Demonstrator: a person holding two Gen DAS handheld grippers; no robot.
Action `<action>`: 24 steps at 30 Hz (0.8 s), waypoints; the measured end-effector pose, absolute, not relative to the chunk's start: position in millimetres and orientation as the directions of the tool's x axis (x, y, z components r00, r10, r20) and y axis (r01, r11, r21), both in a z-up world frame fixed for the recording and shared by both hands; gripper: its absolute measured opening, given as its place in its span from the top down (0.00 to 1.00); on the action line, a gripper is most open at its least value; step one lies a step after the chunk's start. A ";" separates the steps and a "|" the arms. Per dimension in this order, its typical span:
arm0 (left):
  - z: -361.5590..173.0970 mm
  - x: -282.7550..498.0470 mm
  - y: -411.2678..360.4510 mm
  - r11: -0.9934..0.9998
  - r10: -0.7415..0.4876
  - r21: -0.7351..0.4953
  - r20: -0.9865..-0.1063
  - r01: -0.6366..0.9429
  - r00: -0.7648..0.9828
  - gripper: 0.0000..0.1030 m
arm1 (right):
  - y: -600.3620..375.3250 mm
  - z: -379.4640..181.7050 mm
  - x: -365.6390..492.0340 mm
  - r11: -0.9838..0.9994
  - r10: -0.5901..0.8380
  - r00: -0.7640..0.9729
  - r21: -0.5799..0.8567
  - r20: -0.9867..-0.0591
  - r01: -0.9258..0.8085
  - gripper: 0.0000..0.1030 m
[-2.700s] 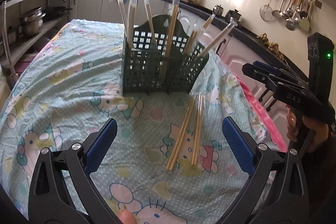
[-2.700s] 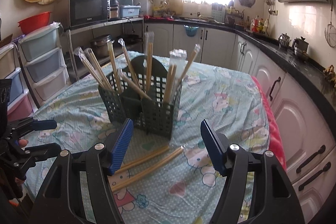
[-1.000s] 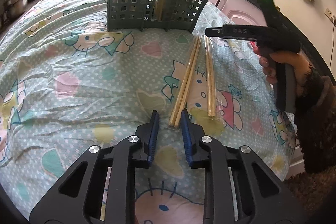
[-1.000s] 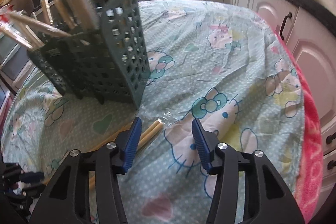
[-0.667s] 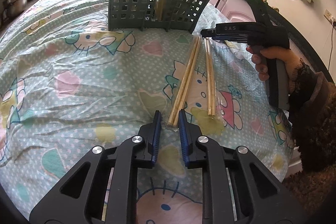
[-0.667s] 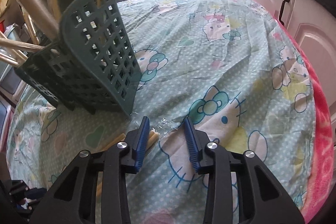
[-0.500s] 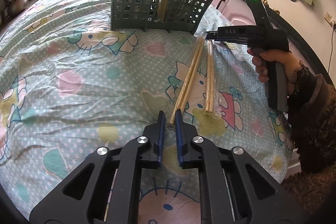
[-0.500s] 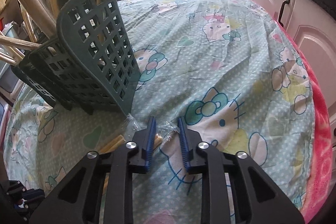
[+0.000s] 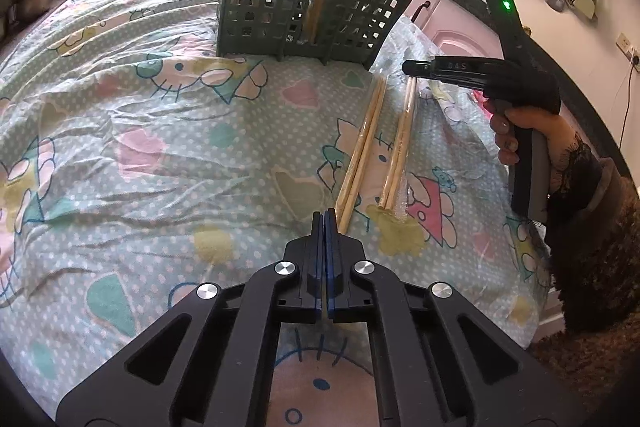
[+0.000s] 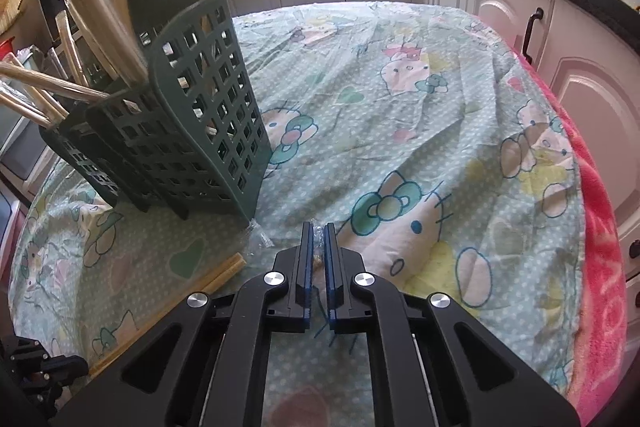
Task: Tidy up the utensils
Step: 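Close the left tool on a loose chopstick while the right tool grasps another, then lift the held chopsticks with both tools and raise them above the basket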
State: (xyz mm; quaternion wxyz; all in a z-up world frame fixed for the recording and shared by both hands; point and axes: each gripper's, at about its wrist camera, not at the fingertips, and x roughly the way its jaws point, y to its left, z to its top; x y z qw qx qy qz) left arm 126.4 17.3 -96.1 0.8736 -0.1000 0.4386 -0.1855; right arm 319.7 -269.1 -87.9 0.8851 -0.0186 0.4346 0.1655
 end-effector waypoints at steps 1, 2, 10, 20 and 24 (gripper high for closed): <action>-95.1 125.2 18.0 0.906 -0.424 -0.349 -0.726 0.240 0.542 1.00 | -269.4 -86.0 318.5 0.944 0.278 0.572 0.109 -0.772 -0.311 0.95; -94.2 124.0 18.9 0.899 -0.438 -0.365 -0.721 0.243 0.537 1.00 | -269.9 -83.6 316.6 0.944 0.277 0.577 0.105 -0.768 -0.313 0.95; -90.6 115.8 13.4 0.896 -0.444 -0.359 -0.725 0.260 0.527 1.00 | -270.2 -65.3 301.9 0.937 0.294 0.606 0.099 -0.739 -0.334 0.95; -99.5 113.3 8.5 0.896 -0.444 -0.356 -0.743 0.266 0.502 0.87 | -269.4 -27.6 276.0 0.918 0.337 0.654 0.081 -0.678 -0.389 0.95; -101.1 116.3 6.7 0.891 -0.454 -0.365 -0.741 0.270 0.495 0.81 | -269.1 -9.9 268.8 0.911 0.357 0.673 0.082 -0.648 -0.404 0.96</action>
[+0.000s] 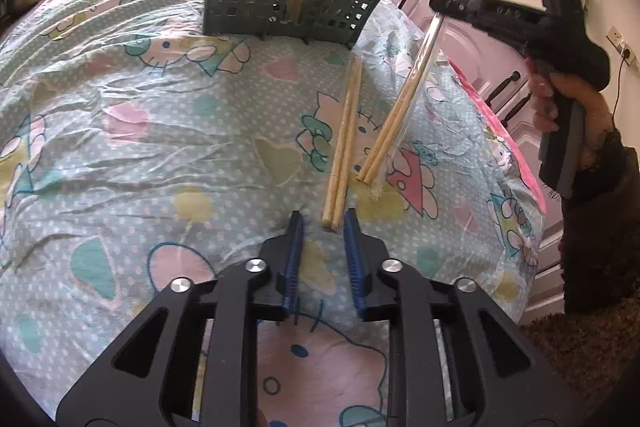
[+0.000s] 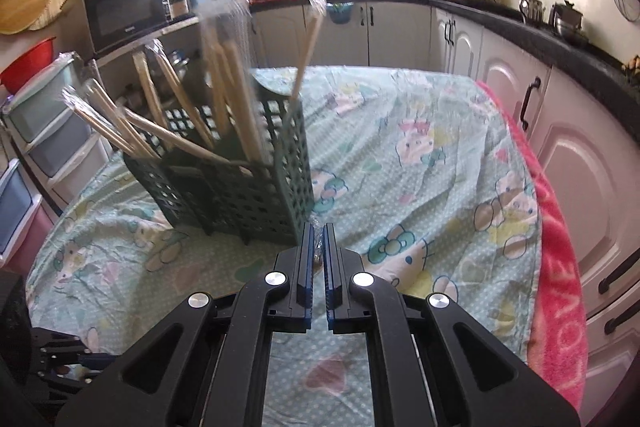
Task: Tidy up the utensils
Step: 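Lift the held chopsticks with both tools and raise them above the basket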
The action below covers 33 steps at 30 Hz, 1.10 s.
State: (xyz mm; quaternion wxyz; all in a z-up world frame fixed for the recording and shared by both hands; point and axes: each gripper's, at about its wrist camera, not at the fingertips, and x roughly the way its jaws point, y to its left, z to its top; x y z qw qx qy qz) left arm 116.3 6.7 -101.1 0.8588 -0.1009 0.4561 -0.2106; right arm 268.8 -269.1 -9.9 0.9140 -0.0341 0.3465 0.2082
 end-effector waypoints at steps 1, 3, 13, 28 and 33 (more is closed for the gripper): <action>-101.5 116.8 5.7 0.891 -0.453 -0.364 -0.741 0.271 0.495 0.81 | -268.7 -5.6 267.1 0.909 0.362 0.678 0.082 -0.640 -0.408 0.96; -101.7 117.1 3.8 0.896 -0.444 -0.351 -0.747 0.274 0.495 0.83 | -267.4 3.5 262.8 0.906 0.372 0.688 0.082 -0.623 -0.416 0.96; -87.4 110.0 9.1 0.898 -0.439 -0.338 -0.731 0.281 0.522 0.99 | -253.8 48.8 236.0 0.874 0.439 0.721 0.070 -0.536 -0.481 0.96; 32.3 105.2 28.9 0.889 -0.456 -0.313 -0.539 0.334 0.708 1.00 | -236.9 99.0 205.3 0.837 0.502 0.745 0.028 -0.438 -0.547 0.97; 69.2 104.8 33.0 0.888 -0.457 -0.299 -0.481 0.350 0.748 1.00 | -229.9 114.3 200.3 0.819 0.533 0.741 0.026 -0.409 -0.574 0.97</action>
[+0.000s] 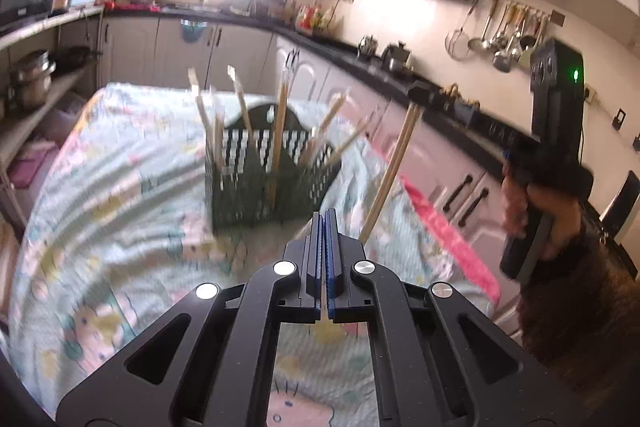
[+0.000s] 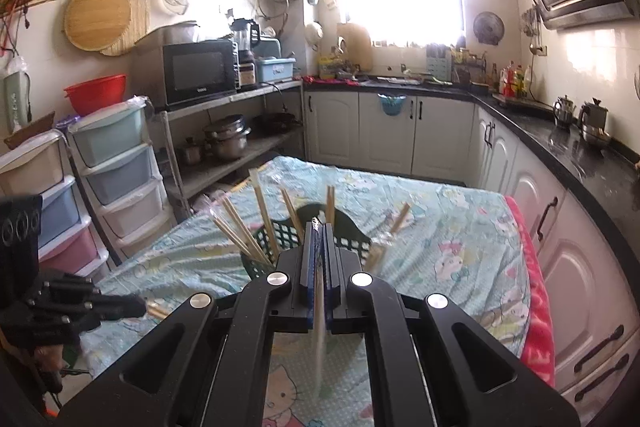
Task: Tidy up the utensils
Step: 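Lift the held chopsticks with both tools and raise them above the basket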
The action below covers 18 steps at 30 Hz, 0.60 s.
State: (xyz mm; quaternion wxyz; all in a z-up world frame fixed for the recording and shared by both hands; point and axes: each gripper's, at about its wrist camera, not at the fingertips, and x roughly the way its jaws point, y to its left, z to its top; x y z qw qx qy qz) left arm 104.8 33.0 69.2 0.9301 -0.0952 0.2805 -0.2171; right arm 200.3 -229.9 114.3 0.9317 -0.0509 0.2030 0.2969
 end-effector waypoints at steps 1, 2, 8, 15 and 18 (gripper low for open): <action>77.1 104.8 33.7 0.886 -0.461 -0.297 -0.469 0.356 0.753 1.00 | -228.3 117.3 199.4 0.817 0.536 0.742 0.024 -0.404 -0.577 0.97; 84.9 104.5 34.7 0.884 -0.463 -0.296 -0.456 0.361 0.760 1.00 | -226.1 121.2 198.1 0.812 0.543 0.740 0.022 -0.396 -0.584 0.97; 123.7 105.5 36.1 0.887 -0.458 -0.256 -0.396 0.384 0.796 1.00 | -214.7 142.7 191.4 0.791 0.573 0.737 0.007 -0.358 -0.611 0.97; 169.6 114.9 34.9 0.892 -0.450 -0.212 -0.324 0.400 0.832 1.00 | -207.4 176.1 189.6 0.777 0.602 0.742 0.001 -0.295 -0.630 0.97; 187.7 122.3 33.6 0.897 -0.440 -0.194 -0.302 0.397 0.846 1.00 | -202.6 194.4 190.0 0.772 0.611 0.748 -0.015 -0.258 -0.636 0.97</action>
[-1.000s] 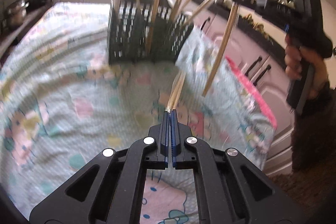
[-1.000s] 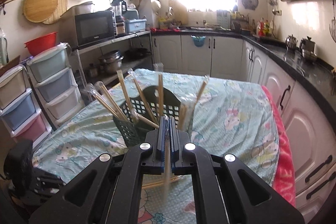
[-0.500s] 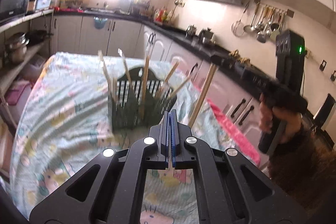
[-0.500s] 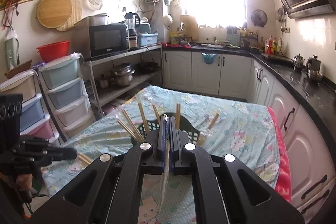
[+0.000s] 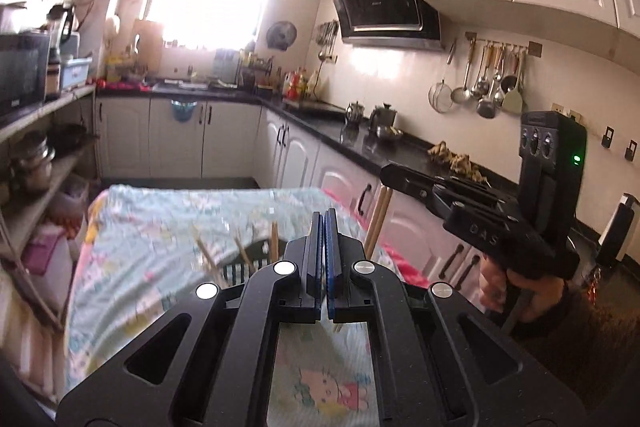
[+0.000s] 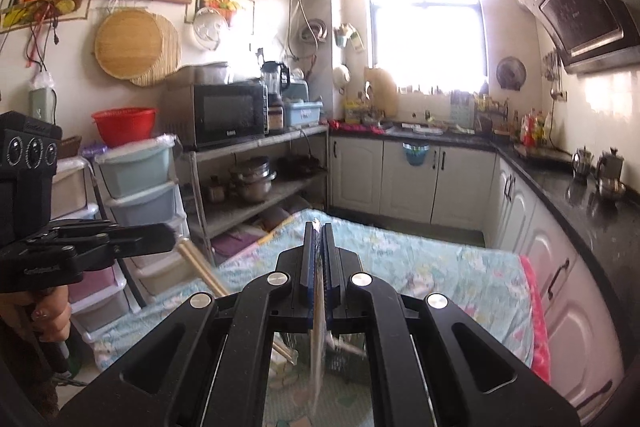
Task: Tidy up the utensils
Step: 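Lift the held chopsticks with both tools and raise them above the basket, then lower the chopsticks into the green basket and open both tools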
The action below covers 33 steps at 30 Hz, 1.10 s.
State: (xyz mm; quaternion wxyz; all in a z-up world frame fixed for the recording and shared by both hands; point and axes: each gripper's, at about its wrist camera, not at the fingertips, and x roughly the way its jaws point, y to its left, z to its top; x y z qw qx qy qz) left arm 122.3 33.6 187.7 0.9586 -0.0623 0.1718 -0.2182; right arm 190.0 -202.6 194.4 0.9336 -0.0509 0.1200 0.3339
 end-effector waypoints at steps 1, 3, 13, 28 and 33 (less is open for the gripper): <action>193.7 125.5 33.7 0.899 -0.436 -0.191 -0.294 0.394 0.851 1.00 | -201.7 200.8 190.2 0.771 0.613 0.752 -0.022 -0.244 -0.636 0.97; 204.2 131.2 33.5 0.900 -0.433 -0.186 -0.281 0.394 0.856 1.00 | -200.9 211.3 192.2 0.772 0.614 0.757 -0.029 -0.222 -0.635 0.97; 245.4 165.2 27.2 0.908 -0.415 -0.165 -0.236 0.385 0.879 1.00 | -205.0 263.8 210.3 0.796 0.595 0.796 -0.060 -0.109 -0.603 0.97; 221.1 222.9 10.8 0.905 -0.422 -0.206 -0.323 0.372 0.847 1.00 | -202.8 251.4 253.8 0.815 0.569 0.816 -0.063 -0.100 -0.576 0.97; 197.3 237.5 8.2 0.902 -0.428 -0.234 -0.372 0.363 0.824 1.00 | -195.7 223.9 271.7 0.819 0.558 0.816 -0.054 -0.151 -0.571 0.97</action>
